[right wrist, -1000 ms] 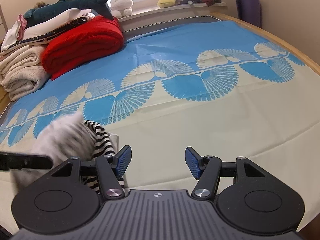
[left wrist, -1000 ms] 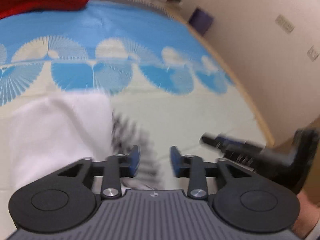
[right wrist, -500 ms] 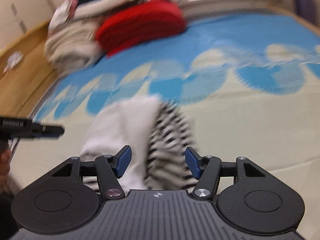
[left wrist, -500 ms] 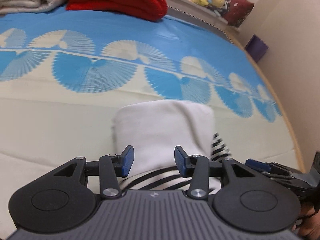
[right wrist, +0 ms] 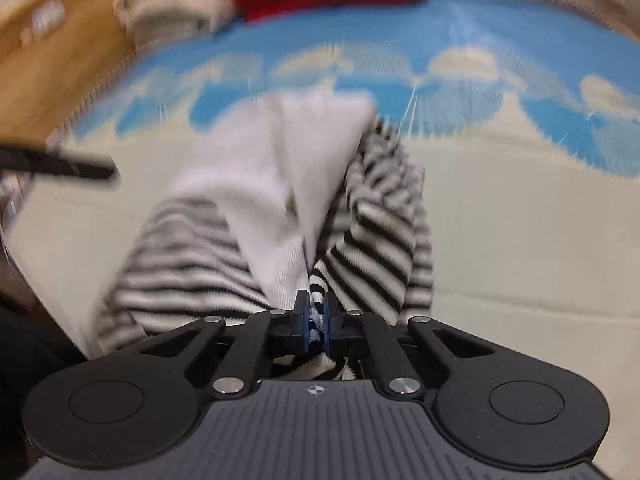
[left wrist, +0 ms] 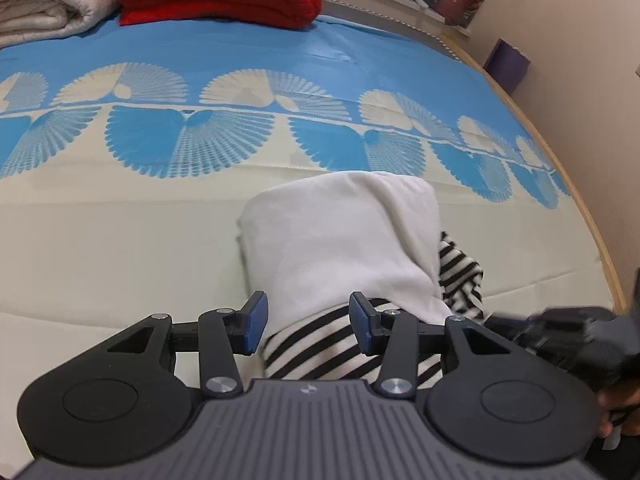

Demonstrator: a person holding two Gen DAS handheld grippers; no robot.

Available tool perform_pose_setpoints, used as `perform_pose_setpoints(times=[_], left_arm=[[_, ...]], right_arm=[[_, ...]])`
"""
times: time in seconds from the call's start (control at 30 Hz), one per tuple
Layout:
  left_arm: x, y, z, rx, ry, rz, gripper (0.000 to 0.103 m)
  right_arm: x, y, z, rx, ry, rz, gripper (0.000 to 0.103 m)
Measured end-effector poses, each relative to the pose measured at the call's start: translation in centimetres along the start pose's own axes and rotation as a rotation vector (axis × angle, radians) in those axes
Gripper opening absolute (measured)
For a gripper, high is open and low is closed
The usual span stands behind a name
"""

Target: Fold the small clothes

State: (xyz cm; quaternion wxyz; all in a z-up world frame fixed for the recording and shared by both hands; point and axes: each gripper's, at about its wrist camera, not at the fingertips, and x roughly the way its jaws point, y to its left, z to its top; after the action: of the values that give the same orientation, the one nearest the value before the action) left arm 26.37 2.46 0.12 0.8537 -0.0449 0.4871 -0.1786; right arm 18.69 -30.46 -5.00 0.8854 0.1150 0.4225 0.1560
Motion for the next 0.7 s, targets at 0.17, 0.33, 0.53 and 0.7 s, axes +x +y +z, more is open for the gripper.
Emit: perform_pose_setpoints(times=[0.17,0.33,0.53,0.7], left_arm=[[0.8,-1.7,0.1,0.034,0.014,-0.055,0.049],[2.2,-4.5,-1.0,0.167,0.087,-0.136,0.049],[6.2,-7.2,-4.4,0.361,0.254,-0.169,0.049],[8.3,-7.2,-5.5,0.381,0.266,-0.108,0.051]], right_arm=[[-5.5,-3.4,0.2,0.114,-0.192,0.029,0.005],[-6.5,-5.4,-0.7,0.084,-0.135,-0.018,0.005],[-2.4,-4.8,-2.8,-0.035,0.131,-0.089,0.005],[-1.9,-3.1,-2.2,-0.05,0.085,-0.061,0.012]])
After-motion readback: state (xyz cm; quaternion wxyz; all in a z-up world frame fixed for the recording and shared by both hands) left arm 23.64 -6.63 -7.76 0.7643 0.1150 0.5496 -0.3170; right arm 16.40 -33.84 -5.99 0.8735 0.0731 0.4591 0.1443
